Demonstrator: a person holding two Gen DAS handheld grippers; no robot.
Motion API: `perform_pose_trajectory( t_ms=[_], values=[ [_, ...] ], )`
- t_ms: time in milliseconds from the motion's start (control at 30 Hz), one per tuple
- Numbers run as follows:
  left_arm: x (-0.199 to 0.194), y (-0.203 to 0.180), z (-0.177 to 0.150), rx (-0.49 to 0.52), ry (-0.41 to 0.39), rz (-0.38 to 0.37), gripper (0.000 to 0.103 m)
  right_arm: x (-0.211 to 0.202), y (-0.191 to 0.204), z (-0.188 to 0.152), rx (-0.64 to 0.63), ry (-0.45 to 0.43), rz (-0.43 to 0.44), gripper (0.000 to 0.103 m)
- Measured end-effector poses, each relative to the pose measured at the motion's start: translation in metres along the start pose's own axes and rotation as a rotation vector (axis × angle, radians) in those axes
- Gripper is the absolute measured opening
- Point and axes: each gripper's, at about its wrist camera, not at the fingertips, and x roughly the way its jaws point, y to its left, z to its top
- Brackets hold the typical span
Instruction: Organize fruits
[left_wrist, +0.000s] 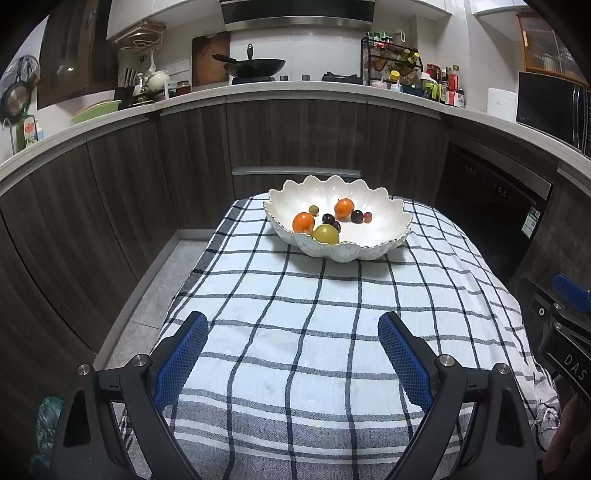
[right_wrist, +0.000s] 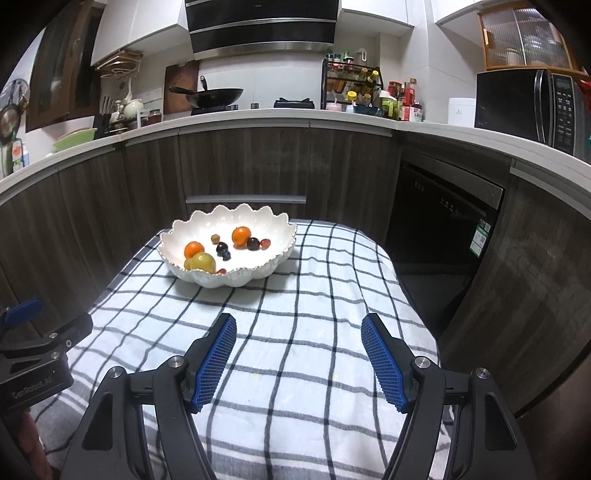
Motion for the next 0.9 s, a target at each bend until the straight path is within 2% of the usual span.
perform_pose_trajectory(
  t_ms=[900],
  values=[
    [-0.0022,-0.0025,-0.0022,0.003,-0.007,-0.003,0.094,-0.0019,-0.0016,-0.0016,0.009,-0.004,0.003,0.071]
  ],
)
